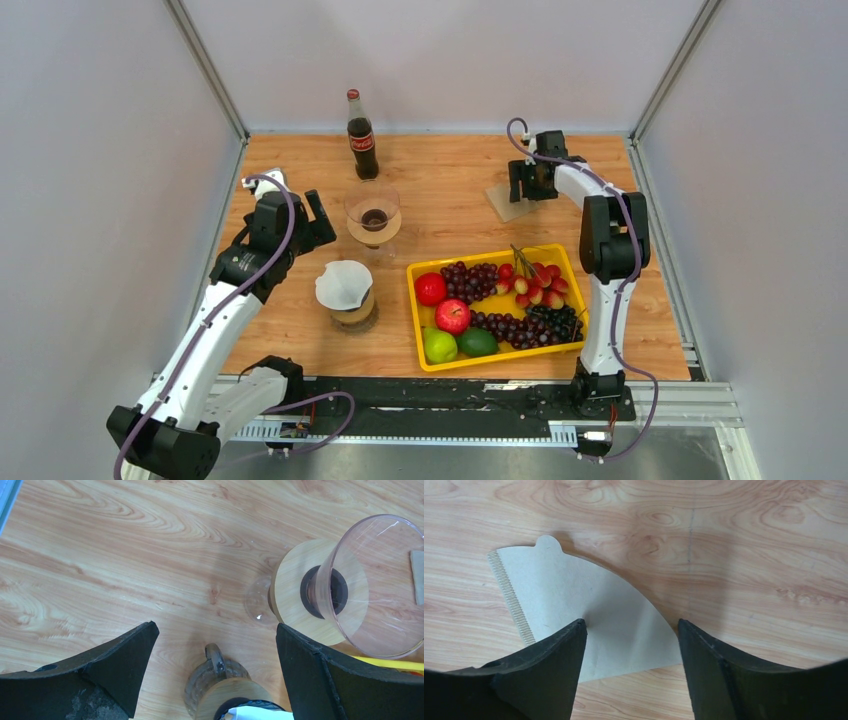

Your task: Place the coffee filter in the dripper

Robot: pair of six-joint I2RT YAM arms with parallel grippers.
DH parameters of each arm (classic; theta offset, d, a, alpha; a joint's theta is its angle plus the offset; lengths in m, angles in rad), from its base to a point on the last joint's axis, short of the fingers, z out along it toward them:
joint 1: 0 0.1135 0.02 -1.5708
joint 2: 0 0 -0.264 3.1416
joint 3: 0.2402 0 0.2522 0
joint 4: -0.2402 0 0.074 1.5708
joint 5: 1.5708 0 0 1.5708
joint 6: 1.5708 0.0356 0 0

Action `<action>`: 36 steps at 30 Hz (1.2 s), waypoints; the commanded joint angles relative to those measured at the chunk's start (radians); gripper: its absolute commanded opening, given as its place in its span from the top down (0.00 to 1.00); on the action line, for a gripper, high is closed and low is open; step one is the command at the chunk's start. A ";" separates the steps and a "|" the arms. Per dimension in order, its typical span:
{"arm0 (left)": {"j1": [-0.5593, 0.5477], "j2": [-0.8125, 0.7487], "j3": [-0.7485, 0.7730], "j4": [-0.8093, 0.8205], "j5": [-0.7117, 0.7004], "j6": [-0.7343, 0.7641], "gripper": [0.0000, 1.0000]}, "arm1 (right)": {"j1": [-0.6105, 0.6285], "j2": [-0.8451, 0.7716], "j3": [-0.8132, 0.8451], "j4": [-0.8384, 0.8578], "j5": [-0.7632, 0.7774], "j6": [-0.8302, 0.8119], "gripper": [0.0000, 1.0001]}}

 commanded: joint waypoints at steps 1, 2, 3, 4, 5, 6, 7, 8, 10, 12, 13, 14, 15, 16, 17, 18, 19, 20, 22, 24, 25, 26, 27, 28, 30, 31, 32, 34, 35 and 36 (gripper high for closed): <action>0.002 -0.008 0.001 -0.003 -0.007 0.005 0.00 | 0.005 0.012 -0.016 0.002 -0.064 0.046 0.32; 0.003 -0.008 0.003 -0.005 -0.011 0.004 0.00 | 0.005 0.011 -0.022 0.001 -0.047 0.062 0.35; 0.002 -0.008 0.003 -0.009 -0.014 0.006 0.00 | 0.005 0.010 -0.026 -0.002 -0.030 0.070 0.40; 0.002 -0.008 0.005 -0.013 -0.018 0.005 0.00 | 0.004 0.007 -0.031 -0.007 -0.011 0.079 0.43; 0.002 -0.010 0.005 -0.015 -0.024 0.005 0.00 | 0.004 0.005 -0.037 -0.009 0.005 0.085 0.49; 0.002 -0.011 0.005 -0.018 -0.027 0.006 0.00 | 0.006 0.003 -0.041 -0.011 0.016 0.091 0.54; 0.002 -0.012 0.004 -0.020 -0.031 0.007 0.00 | 0.006 0.000 -0.044 -0.013 0.024 0.098 0.58; 0.002 -0.012 0.006 -0.021 -0.032 0.007 0.00 | 0.008 -0.002 -0.047 -0.015 0.029 0.107 0.63; 0.002 -0.015 0.006 -0.022 -0.033 0.007 0.00 | 0.014 -0.008 -0.053 -0.017 0.052 0.119 0.68; 0.002 -0.017 0.006 -0.024 -0.034 0.008 0.00 | 0.025 -0.012 -0.054 -0.022 0.086 0.121 0.74; 0.002 -0.018 0.006 -0.025 -0.036 0.008 0.00 | 0.033 -0.012 -0.053 -0.023 0.093 0.122 0.78; 0.002 -0.019 0.006 -0.027 -0.036 0.008 0.00 | 0.039 -0.013 -0.052 -0.024 0.121 0.125 0.82; 0.002 -0.020 0.006 -0.029 -0.039 0.008 0.00 | 0.044 -0.014 -0.049 -0.027 0.147 0.130 0.86; 0.003 -0.022 0.006 -0.032 -0.040 0.007 0.00 | 0.048 -0.015 -0.048 -0.028 0.156 0.135 0.92; 0.002 -0.024 0.007 -0.033 -0.044 0.007 0.00 | 0.051 -0.017 -0.044 -0.030 0.161 0.140 1.00; 0.003 -0.026 0.008 -0.036 -0.045 0.007 0.00 | 0.052 -0.021 -0.042 -0.032 0.165 0.145 1.00; 0.002 -0.027 0.008 -0.038 -0.048 0.008 0.00 | 0.053 -0.027 -0.039 -0.033 0.168 0.148 1.00; 0.002 -0.031 0.008 -0.039 -0.049 0.007 0.00 | 0.055 -0.036 -0.038 -0.034 0.175 0.148 1.00; 0.002 -0.034 0.009 -0.039 -0.050 0.008 0.00 | 0.063 -0.063 -0.032 -0.032 0.189 0.142 1.00; 0.002 -0.036 0.008 -0.040 -0.052 0.007 0.00 | 0.072 -0.097 -0.028 -0.030 0.207 0.130 1.00; 0.002 -0.036 0.008 -0.038 -0.054 0.007 0.00 | 0.077 -0.114 -0.028 -0.024 0.216 0.126 1.00; 0.002 -0.037 0.009 -0.038 -0.053 0.007 0.00 | 0.081 -0.138 -0.034 -0.015 0.221 0.121 1.00; 0.002 -0.036 0.009 -0.037 -0.054 0.008 0.00 | 0.085 -0.162 -0.044 -0.005 0.221 0.119 1.00; 0.002 -0.036 0.009 -0.037 -0.054 0.007 0.00 | 0.091 -0.184 -0.052 0.003 0.221 0.120 1.00; 0.002 -0.036 0.008 -0.035 -0.054 0.009 0.00 | 0.100 -0.222 -0.077 0.016 0.203 0.112 1.00; 0.002 -0.036 0.006 -0.035 -0.053 0.009 0.00 | 0.106 -0.233 -0.083 0.017 0.185 0.104 1.00; 0.002 -0.035 0.007 -0.035 -0.054 0.010 0.00 | 0.110 -0.239 -0.088 0.016 0.163 0.101 1.00; 0.003 -0.034 0.009 -0.034 -0.056 0.012 0.00 | 0.122 -0.244 -0.100 0.019 0.128 0.106 1.00; 0.002 -0.033 0.008 -0.035 -0.056 0.014 0.00 | 0.132 -0.247 -0.105 0.021 0.117 0.104 1.00; 0.003 -0.033 0.009 -0.035 -0.056 0.016 0.00 | 0.145 -0.250 -0.110 0.027 0.116 0.095 1.00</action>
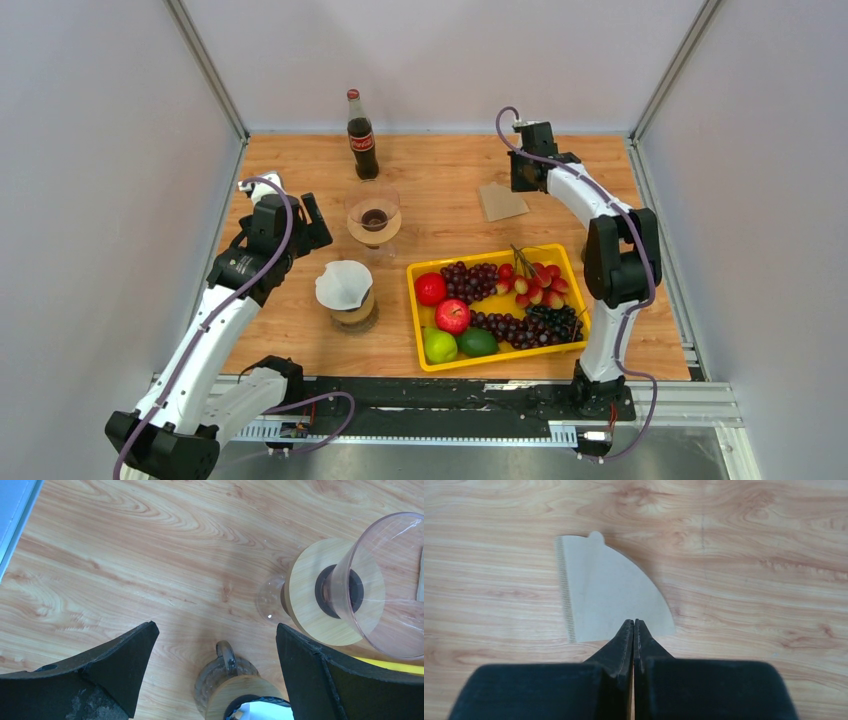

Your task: Place the coffee filter in the dripper

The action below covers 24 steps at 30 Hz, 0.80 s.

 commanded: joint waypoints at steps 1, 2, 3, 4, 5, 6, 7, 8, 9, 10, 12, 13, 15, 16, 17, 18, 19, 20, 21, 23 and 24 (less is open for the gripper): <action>0.002 -0.013 0.009 0.004 -0.017 0.014 0.00 | 0.047 -0.044 -0.023 0.038 -0.048 -0.030 1.00; 0.002 -0.013 0.009 0.005 -0.017 0.016 0.00 | 0.056 -0.041 -0.022 0.039 -0.043 -0.037 1.00; 0.002 -0.013 0.010 0.005 -0.017 0.015 0.00 | 0.065 -0.037 -0.019 0.040 -0.035 -0.038 0.91; 0.002 -0.013 0.010 0.004 -0.015 0.015 0.00 | 0.070 -0.033 -0.017 0.038 -0.031 -0.035 0.75; 0.002 -0.013 0.010 0.005 -0.015 0.015 0.00 | 0.074 -0.028 -0.017 0.040 -0.028 -0.029 0.58; 0.002 -0.012 0.010 0.004 -0.015 0.016 0.00 | 0.078 -0.018 -0.014 0.038 -0.022 -0.032 0.46; 0.002 -0.012 0.010 0.004 -0.017 0.016 0.00 | 0.084 -0.006 -0.007 0.035 -0.008 -0.034 0.35; 0.002 -0.013 0.011 0.004 -0.017 0.017 0.00 | 0.089 0.011 0.003 0.025 0.016 -0.033 0.24; 0.002 -0.011 0.011 0.004 -0.018 0.016 0.00 | 0.099 0.026 0.015 0.011 0.049 -0.032 0.15; 0.002 -0.011 0.010 0.005 -0.018 0.017 0.00 | 0.108 0.043 0.026 -0.004 0.075 -0.032 0.06; 0.002 -0.010 0.009 0.007 -0.019 0.016 0.00 | 0.123 0.071 0.039 -0.024 0.116 -0.007 0.00; 0.002 -0.008 0.009 0.007 -0.018 0.017 0.00 | 0.124 0.084 0.040 -0.033 0.121 0.019 0.00; 0.002 -0.005 0.009 0.007 -0.017 0.017 0.00 | 0.123 0.108 0.039 -0.038 0.132 0.074 0.00; 0.003 -0.005 0.009 0.007 -0.017 0.018 0.00 | 0.123 0.124 0.043 -0.039 0.130 0.093 0.00; 0.003 -0.004 0.011 0.006 -0.017 0.019 0.00 | 0.123 0.139 0.048 -0.040 0.120 0.102 0.00; 0.002 -0.004 0.011 0.006 -0.018 0.020 0.00 | 0.122 0.157 0.055 -0.040 0.111 0.105 0.01; 0.002 -0.004 0.012 0.005 -0.018 0.020 0.00 | 0.122 0.174 0.063 -0.042 0.108 0.108 0.01; 0.002 -0.003 0.012 0.002 -0.018 0.020 0.00 | 0.121 0.192 0.069 -0.044 0.110 0.109 0.01; 0.002 -0.006 0.014 0.001 -0.020 0.018 0.00 | 0.119 0.207 0.076 -0.044 0.111 0.108 0.03; 0.002 -0.010 0.014 -0.003 -0.021 0.015 0.00 | 0.111 0.232 0.083 -0.044 0.103 0.119 0.08; 0.002 -0.015 0.014 -0.004 -0.022 0.015 0.00 | 0.104 0.238 0.082 -0.044 0.089 0.125 0.13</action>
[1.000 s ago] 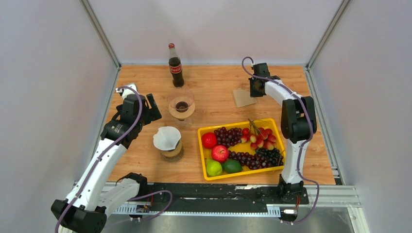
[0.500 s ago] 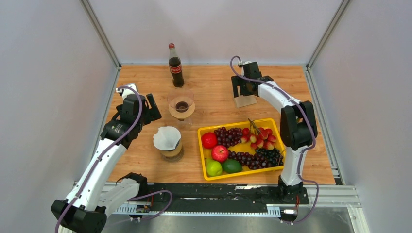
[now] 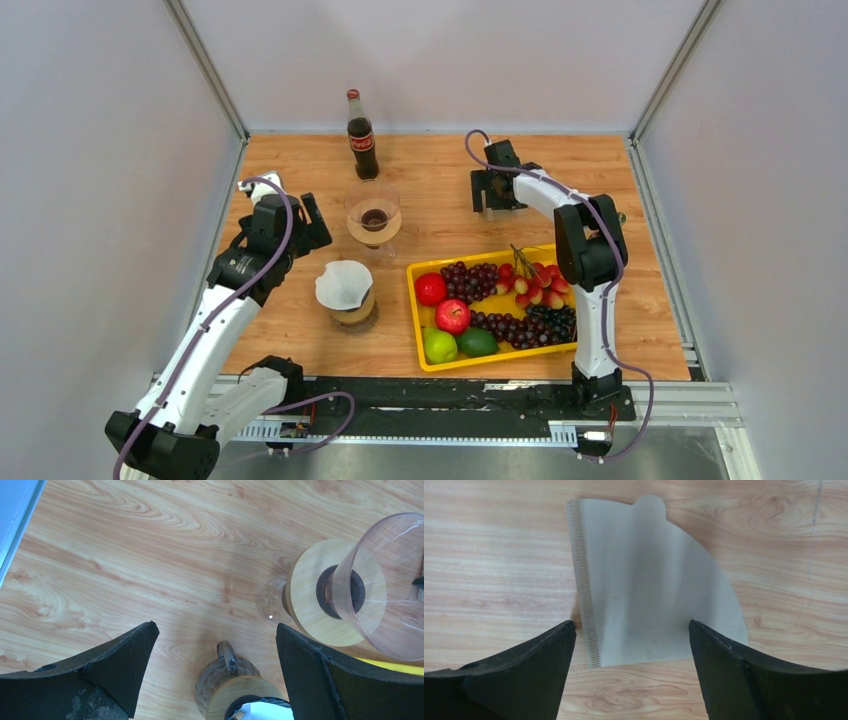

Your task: Place the coffee filter in the dripper

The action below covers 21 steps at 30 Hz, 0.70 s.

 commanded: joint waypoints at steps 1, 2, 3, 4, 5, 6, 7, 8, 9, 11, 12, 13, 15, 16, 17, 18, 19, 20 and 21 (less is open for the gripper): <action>0.002 -0.017 0.014 -0.005 -0.020 0.013 0.00 | -0.021 0.058 0.026 -0.015 -0.002 0.049 0.19; 0.002 -0.020 0.014 -0.007 -0.020 0.012 0.00 | -0.027 0.061 0.022 -0.016 -0.006 0.060 0.27; 0.002 -0.021 0.015 -0.008 -0.024 0.013 0.00 | -0.032 0.062 0.018 -0.015 -0.015 0.066 0.33; 0.003 -0.023 0.015 -0.009 -0.026 0.013 0.00 | -0.036 0.063 0.014 -0.015 -0.020 0.069 0.39; 0.002 -0.024 0.016 -0.009 -0.027 0.013 0.00 | -0.038 0.064 0.010 -0.016 -0.022 0.070 0.46; 0.002 -0.024 0.016 -0.010 -0.029 0.013 0.00 | -0.037 0.063 0.007 -0.016 -0.026 0.067 0.54; 0.003 -0.024 0.017 -0.012 -0.030 0.013 0.00 | -0.037 0.061 0.006 -0.015 -0.026 0.066 0.61; 0.002 -0.024 0.019 -0.012 -0.028 0.013 0.00 | -0.037 0.055 0.007 -0.014 -0.025 0.065 0.67; 0.002 -0.024 0.020 -0.014 -0.028 0.012 0.00 | -0.037 0.048 0.008 -0.014 -0.022 0.062 0.73; 0.002 -0.026 0.021 -0.015 -0.029 0.010 0.00 | -0.037 0.032 0.015 -0.014 -0.008 0.051 0.77; 0.002 -0.027 0.022 -0.016 -0.029 0.008 0.00 | -0.037 0.020 0.019 -0.012 -0.005 0.046 0.78; 0.002 -0.028 0.021 -0.017 -0.030 0.008 0.00 | -0.037 0.008 0.021 -0.012 -0.007 0.039 0.78; 0.003 -0.032 0.023 -0.017 -0.029 0.008 0.00 | -0.037 -0.029 0.024 -0.007 -0.016 0.021 0.78; 0.002 -0.033 0.027 -0.016 -0.028 0.007 0.00 | -0.037 -0.048 0.025 -0.005 -0.028 0.014 0.78; 0.002 -0.035 0.032 -0.016 -0.027 0.009 0.00 | -0.038 -0.071 0.027 -0.004 -0.044 0.007 0.77; 0.002 -0.036 0.040 -0.015 -0.025 0.010 0.00 | -0.037 -0.097 0.025 0.001 -0.064 0.002 0.78; 0.002 -0.039 0.046 -0.013 -0.022 0.012 0.00 | -0.037 -0.124 0.021 0.009 -0.083 -0.003 0.78; 0.002 -0.042 0.054 -0.007 -0.014 0.014 0.00 | -0.037 -0.156 0.012 0.016 -0.107 -0.006 0.78; 0.002 -0.046 0.058 -0.003 -0.007 0.019 0.00 | -0.038 -0.189 0.000 0.026 -0.127 -0.011 0.78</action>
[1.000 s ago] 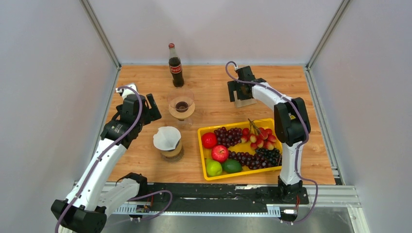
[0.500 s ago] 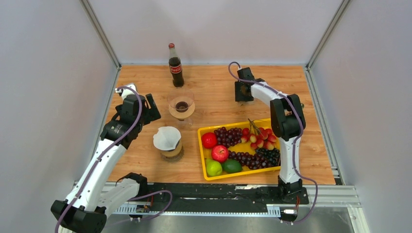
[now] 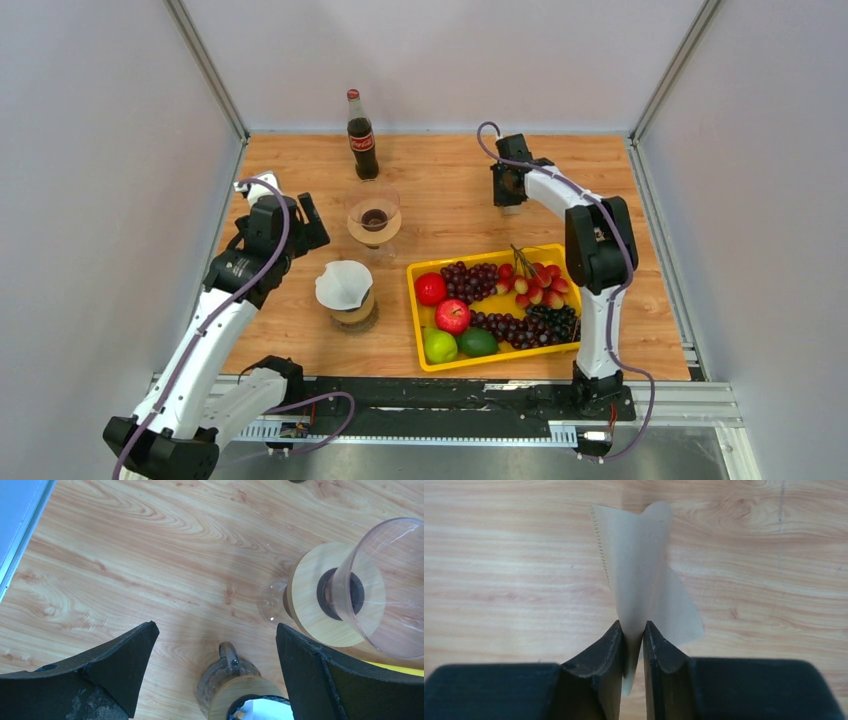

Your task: Place the coffee filter in the dripper

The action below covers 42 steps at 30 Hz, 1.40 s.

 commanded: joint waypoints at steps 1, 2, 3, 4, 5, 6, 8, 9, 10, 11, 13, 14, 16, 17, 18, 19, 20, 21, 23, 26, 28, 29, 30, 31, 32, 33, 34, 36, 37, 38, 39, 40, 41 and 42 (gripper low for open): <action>0.002 -0.036 0.064 0.018 0.029 0.021 0.00 | 0.005 -0.205 -0.025 0.049 -0.096 -0.034 0.77; 0.002 -0.044 0.068 0.026 0.042 0.027 0.00 | 0.005 -0.242 -0.043 0.070 -0.143 -0.039 0.77; 0.002 -0.048 0.073 0.043 0.078 0.028 0.00 | 0.005 -0.279 -0.064 0.089 -0.177 -0.045 0.77; 0.002 -0.062 0.074 0.054 0.115 0.030 0.00 | 0.004 -0.320 -0.086 0.108 -0.211 -0.049 0.77; 0.002 -0.071 0.075 0.075 0.136 0.031 0.00 | 0.005 -0.359 -0.110 0.126 -0.255 -0.053 0.77; 0.002 -0.088 0.074 0.090 0.192 0.036 0.00 | 0.006 -0.394 -0.127 0.140 -0.302 -0.058 0.77; 0.003 -0.117 0.059 0.154 0.295 0.048 0.00 | 0.006 -0.453 -0.162 0.155 -0.398 -0.060 0.76; 0.002 -0.125 0.043 0.207 0.335 0.050 0.00 | 0.008 -0.482 -0.177 0.164 -0.449 -0.064 0.77; 0.002 -0.136 0.029 0.233 0.411 0.048 0.00 | 0.012 -0.518 -0.195 0.176 -0.505 -0.068 0.77; 0.002 -0.139 0.023 0.290 0.458 0.039 0.00 | 0.017 -0.541 -0.213 0.186 -0.550 -0.070 0.76; 0.002 -0.123 0.013 0.377 0.598 0.020 0.00 | 0.033 -0.594 -0.241 0.209 -0.630 -0.078 0.76; 0.002 -0.115 0.014 0.432 0.678 0.011 0.00 | 0.045 -0.617 -0.252 0.219 -0.659 -0.079 0.76; 0.002 -0.079 0.023 0.508 0.761 -0.019 0.00 | 0.069 -0.664 -0.278 0.239 -0.712 -0.089 0.75; 0.001 -0.050 0.027 0.533 0.780 -0.044 0.00 | 0.085 -0.688 -0.286 0.245 -0.724 -0.097 0.75; -0.001 -0.036 0.034 0.587 0.821 -0.056 0.00 | 0.104 -0.709 -0.296 0.249 -0.731 -0.106 0.75; -0.009 -0.006 0.037 0.614 0.836 -0.080 0.00 | 0.127 -0.730 -0.306 0.256 -0.740 -0.115 0.74; -0.027 0.012 0.044 0.659 0.853 -0.089 0.00 | 0.148 -0.749 -0.318 0.262 -0.747 -0.122 0.74; -0.039 0.048 0.052 0.673 0.855 -0.097 0.00 | 0.167 -0.764 -0.326 0.268 -0.754 -0.128 0.73; -0.080 0.107 0.081 0.696 0.850 -0.088 0.00 | 0.203 -0.790 -0.336 0.276 -0.770 -0.139 0.73; -0.122 0.184 0.137 0.718 0.865 -0.085 0.00 | 0.238 -0.813 -0.341 0.281 -0.789 -0.150 0.73; -0.131 0.230 0.154 0.754 0.896 -0.111 0.02 | 0.253 -0.827 -0.342 0.285 -0.791 -0.153 0.72; -0.133 0.253 0.158 0.771 0.922 -0.119 0.04 | 0.256 -0.831 -0.344 0.285 -0.788 -0.151 0.72; -0.137 0.271 0.162 0.799 0.931 -0.134 0.05 | 0.260 -0.834 -0.345 0.286 -0.784 -0.150 0.72; -0.139 0.278 0.162 0.813 0.948 -0.141 0.06 | 0.263 -0.835 -0.347 0.286 -0.784 -0.151 0.72; -0.141 0.289 0.158 0.844 0.955 -0.160 0.07 | 0.265 -0.836 -0.348 0.287 -0.784 -0.150 0.72; -0.142 0.295 0.154 0.871 0.966 -0.169 0.10 | 0.267 -0.836 -0.349 0.287 -0.784 -0.152 0.72; -0.141 0.304 0.153 0.879 0.971 -0.183 0.11 | 0.270 -0.837 -0.350 0.287 -0.783 -0.153 0.72; -0.143 0.314 0.155 0.897 0.984 -0.196 0.15 | 0.272 -0.835 -0.351 0.286 -0.775 -0.154 0.72; -0.143 0.315 0.155 0.909 0.996 -0.200 0.18 | 0.273 -0.834 -0.351 0.286 -0.771 -0.153 0.72; -0.143 0.318 0.154 0.916 1.002 -0.209 0.20 | 0.273 -0.831 -0.349 0.287 -0.764 -0.151 0.72; -0.144 0.319 0.151 0.926 1.012 -0.213 0.23 | 0.272 -0.829 -0.348 0.287 -0.757 -0.150 0.72; -0.145 0.319 0.149 0.928 1.014 -0.217 0.24 | 0.272 -0.827 -0.347 0.286 -0.755 -0.148 0.72; -0.145 0.319 0.148 0.931 1.016 -0.218 0.28 | 0.272 -0.825 -0.345 0.287 -0.752 -0.146 0.72; -0.146 0.319 0.149 0.932 1.018 -0.217 0.32 | 0.272 -0.822 -0.342 0.286 -0.751 -0.143 0.72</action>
